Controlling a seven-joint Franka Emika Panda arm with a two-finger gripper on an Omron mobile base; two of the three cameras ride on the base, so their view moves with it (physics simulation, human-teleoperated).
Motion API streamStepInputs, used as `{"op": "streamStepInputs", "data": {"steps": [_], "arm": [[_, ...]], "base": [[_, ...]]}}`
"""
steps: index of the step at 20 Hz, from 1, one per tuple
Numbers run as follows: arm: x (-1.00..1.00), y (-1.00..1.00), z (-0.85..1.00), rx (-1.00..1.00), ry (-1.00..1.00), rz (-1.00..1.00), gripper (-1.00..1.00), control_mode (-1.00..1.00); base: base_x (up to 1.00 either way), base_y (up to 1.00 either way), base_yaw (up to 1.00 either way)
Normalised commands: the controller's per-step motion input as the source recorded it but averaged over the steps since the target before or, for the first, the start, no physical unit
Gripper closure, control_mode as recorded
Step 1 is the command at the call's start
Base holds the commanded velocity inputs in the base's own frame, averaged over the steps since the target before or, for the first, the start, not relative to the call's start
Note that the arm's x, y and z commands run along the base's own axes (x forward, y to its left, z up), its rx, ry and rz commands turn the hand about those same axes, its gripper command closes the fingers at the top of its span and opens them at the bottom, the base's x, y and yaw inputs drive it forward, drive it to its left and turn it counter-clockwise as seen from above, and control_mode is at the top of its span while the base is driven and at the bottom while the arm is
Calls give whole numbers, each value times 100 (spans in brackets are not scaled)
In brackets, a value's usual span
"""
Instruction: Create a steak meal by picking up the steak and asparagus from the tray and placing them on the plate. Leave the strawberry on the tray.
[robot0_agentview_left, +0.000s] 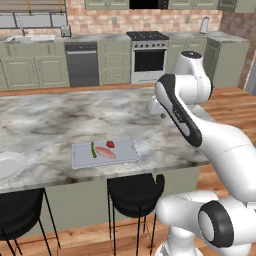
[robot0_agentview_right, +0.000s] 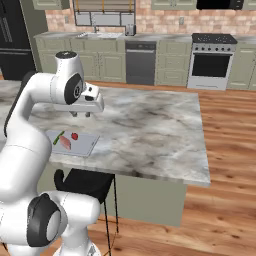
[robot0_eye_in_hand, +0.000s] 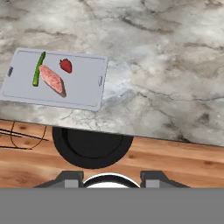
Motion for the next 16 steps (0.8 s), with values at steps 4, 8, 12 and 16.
{"op": "streamStepInputs", "data": {"steps": [4,8,12,16], "arm": [[-39,-11,-2,0,0,0,-100,-100],[-46,-6,-7,0,0,0,-100,-100],[-27,0,-5,0,0,0,-100,-100],[-2,0,0,0,0,0,-100,-100]], "base": [[0,0,0],[0,0,0],[0,0,0],[0,0,0]]}}
